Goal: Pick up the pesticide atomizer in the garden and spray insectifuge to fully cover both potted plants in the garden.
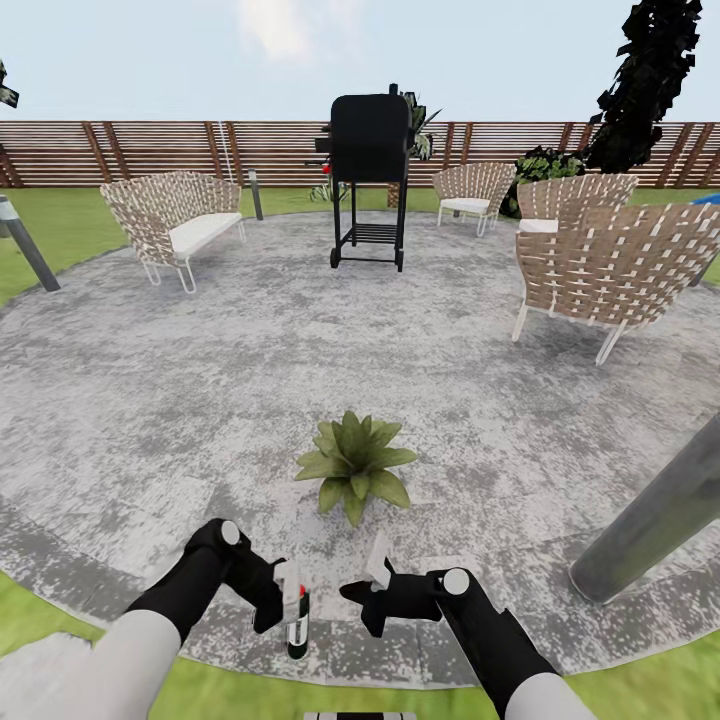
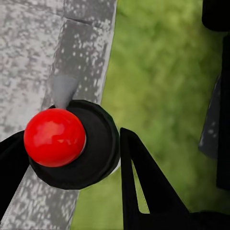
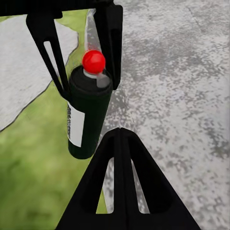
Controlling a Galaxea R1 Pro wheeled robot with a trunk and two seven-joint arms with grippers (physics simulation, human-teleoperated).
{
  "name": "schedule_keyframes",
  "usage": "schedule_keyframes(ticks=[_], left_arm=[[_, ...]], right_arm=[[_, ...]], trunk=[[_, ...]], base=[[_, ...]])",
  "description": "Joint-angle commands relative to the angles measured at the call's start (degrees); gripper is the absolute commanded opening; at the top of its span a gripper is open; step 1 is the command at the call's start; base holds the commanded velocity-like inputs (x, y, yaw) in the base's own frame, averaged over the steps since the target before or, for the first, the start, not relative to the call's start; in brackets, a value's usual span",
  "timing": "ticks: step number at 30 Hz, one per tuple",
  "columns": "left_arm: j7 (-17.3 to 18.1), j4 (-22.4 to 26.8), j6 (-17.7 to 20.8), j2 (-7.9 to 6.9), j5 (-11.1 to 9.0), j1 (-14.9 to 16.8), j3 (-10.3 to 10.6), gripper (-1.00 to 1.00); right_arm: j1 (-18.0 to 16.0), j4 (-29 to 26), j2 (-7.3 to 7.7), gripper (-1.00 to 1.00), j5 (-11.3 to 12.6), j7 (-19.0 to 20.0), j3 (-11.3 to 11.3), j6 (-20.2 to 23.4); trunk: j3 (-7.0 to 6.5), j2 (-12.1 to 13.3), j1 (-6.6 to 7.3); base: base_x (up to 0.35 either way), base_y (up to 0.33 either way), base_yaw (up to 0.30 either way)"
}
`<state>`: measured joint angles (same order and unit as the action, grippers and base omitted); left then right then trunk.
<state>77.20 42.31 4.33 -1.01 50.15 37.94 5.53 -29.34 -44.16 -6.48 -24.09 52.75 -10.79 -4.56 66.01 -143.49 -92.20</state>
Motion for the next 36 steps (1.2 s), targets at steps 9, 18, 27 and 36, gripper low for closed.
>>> schedule_keyframes(ticks=[9, 18, 27, 36], left_arm=[[0.14, 0.12, 0.42, 2.43, -0.05, -0.01, 0.04, -1.00], [0.14, 0.06, 0.42, 3.97, -0.21, -0.05, -0.11, -1.00], [0.14, 0.06, 0.51, 4.90, -0.31, -0.05, -0.17, -1.00], [0.14, 0.06, 0.54, 5.58, -0.40, -0.05, -0.17, -1.00]], right_arm=[[-0.02, -0.03, -0.02, -1.00, -0.58, 0.08, 0.07, -0.53], [-0.02, -0.03, -0.02, -1.00, -0.58, 0.08, 0.07, -0.54], [-0.02, 0.04, -0.02, -1.00, -0.59, 0.08, 0.07, -0.54], [-0.02, 0.04, 0.00, -1.00, -0.60, 0.08, 0.07, -0.54]], trunk=[[0.05, -0.02, 0.01], [0.05, -0.02, 0.01], [0.05, -0.02, 0.01], [0.05, -0.02, 0.01]], base=[[0.000, 0.000, 0.000], [0.000, 0.000, 0.000], [0.000, 0.000, 0.000], [0.000, 0.000, 0.000]])
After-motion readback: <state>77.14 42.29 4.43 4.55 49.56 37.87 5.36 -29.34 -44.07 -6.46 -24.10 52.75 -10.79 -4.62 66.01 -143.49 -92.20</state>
